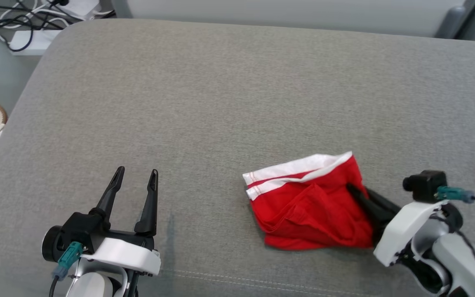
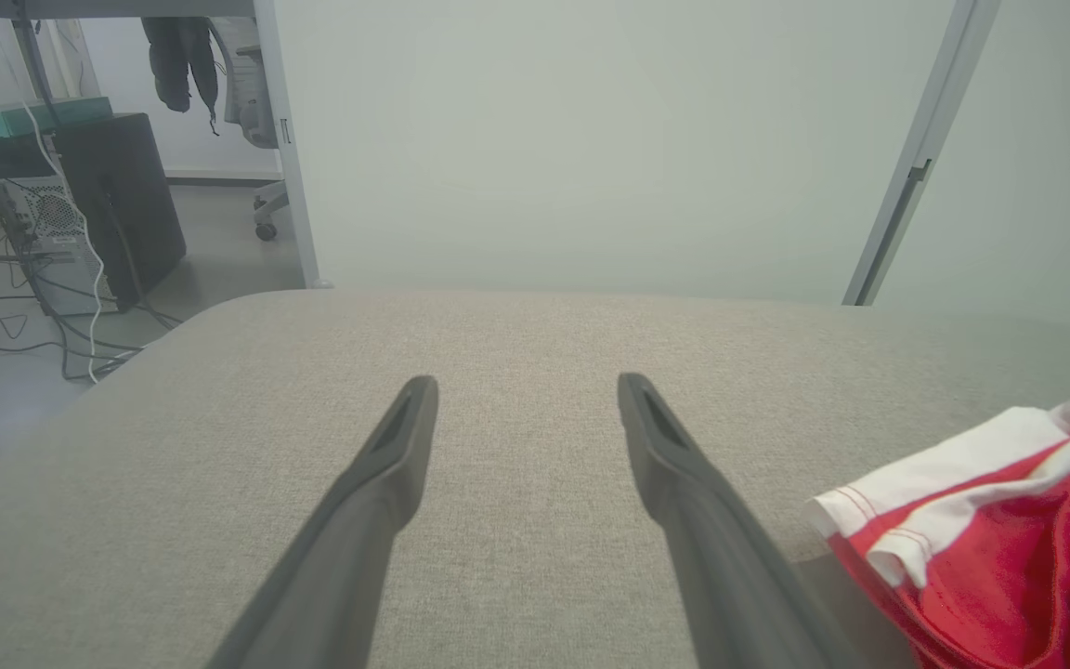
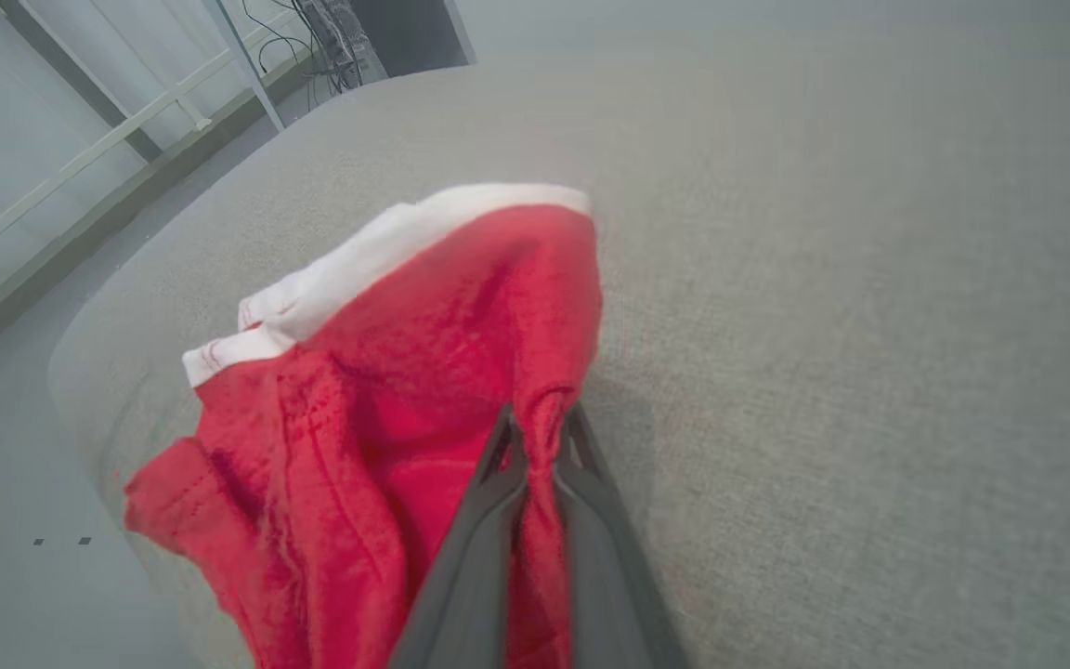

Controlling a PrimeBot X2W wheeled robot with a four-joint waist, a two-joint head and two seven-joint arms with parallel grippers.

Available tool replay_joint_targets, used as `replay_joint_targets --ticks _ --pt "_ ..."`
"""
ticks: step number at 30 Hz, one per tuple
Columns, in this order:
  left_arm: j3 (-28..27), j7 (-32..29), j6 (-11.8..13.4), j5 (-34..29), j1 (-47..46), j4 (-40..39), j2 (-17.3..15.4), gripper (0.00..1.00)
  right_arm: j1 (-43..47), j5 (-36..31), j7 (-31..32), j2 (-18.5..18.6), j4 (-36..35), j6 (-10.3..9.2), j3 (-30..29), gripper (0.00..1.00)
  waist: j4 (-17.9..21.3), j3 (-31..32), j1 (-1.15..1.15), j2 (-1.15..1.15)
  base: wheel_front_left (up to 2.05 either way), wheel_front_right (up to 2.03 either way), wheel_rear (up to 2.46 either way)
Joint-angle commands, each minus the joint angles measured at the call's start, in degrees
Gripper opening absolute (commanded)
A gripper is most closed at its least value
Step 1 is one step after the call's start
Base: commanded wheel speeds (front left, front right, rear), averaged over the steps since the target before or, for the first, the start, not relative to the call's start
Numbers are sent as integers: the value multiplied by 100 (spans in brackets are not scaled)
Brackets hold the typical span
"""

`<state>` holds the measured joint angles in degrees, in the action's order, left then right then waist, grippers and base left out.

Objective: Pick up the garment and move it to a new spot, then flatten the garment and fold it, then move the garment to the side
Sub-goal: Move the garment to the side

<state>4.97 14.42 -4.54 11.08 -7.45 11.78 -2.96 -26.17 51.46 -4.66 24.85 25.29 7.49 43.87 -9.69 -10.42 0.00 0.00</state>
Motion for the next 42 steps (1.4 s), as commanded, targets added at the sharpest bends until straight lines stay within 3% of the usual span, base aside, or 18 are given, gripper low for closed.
replay_joint_targets --ticks 1,6,11,16,23,31,35,40,41,42 --pt "-193 58 -40 -56 -168 -171 -64 100 -106 -117 -177 333 -323 0 4 0 218 33 0 0 0 0 0" --pt "-205 58 -78 -97 -175 -231 -78 100 -6 -592 -257 807 -850 0 -157 0 721 63 0 0 0 0 0" --pt "-198 58 -108 -128 -220 -263 -115 100 145 -1177 -394 1041 -1258 0 -416 0 1245 58 0 0 0 0 0" --pt "-202 58 -127 -160 -298 -280 -171 100 296 -1533 -313 1073 -1679 0 -837 0 1960 -19 0 0 0 0 0" --pt "-132 58 -149 -215 -504 -318 -229 100 -221 -1402 -27 1133 -1849 0 -776 0 2628 -290 0 0 0 0 0" --pt "44 58 -176 -285 -844 -329 -277 100 -1550 -674 76 1470 -1013 0 -374 0 2745 -810 0 0 0 0 0" --pt "179 56 -197 -323 -1060 -322 -310 100 -2081 -553 13 1736 -126 0 -194 0 2590 -1146 0 0 0 0 0" --pt "292 56 -213 -329 -1275 -302 -343 100 -2541 -690 -284 1791 1126 0 -160 0 2354 -1514 0 0 0 0 0" --pt "314 56 -216 -329 -1317 -300 -349 100 -2631 -823 -345 1805 1382 0 -135 18 2312 -1584 0 0 0 0 0" --pt "329 56 -218 -332 -1358 -299 -361 100 -2716 -895 -394 1769 1697 0 -189 59 2281 -1651 0 0 0 0 0"
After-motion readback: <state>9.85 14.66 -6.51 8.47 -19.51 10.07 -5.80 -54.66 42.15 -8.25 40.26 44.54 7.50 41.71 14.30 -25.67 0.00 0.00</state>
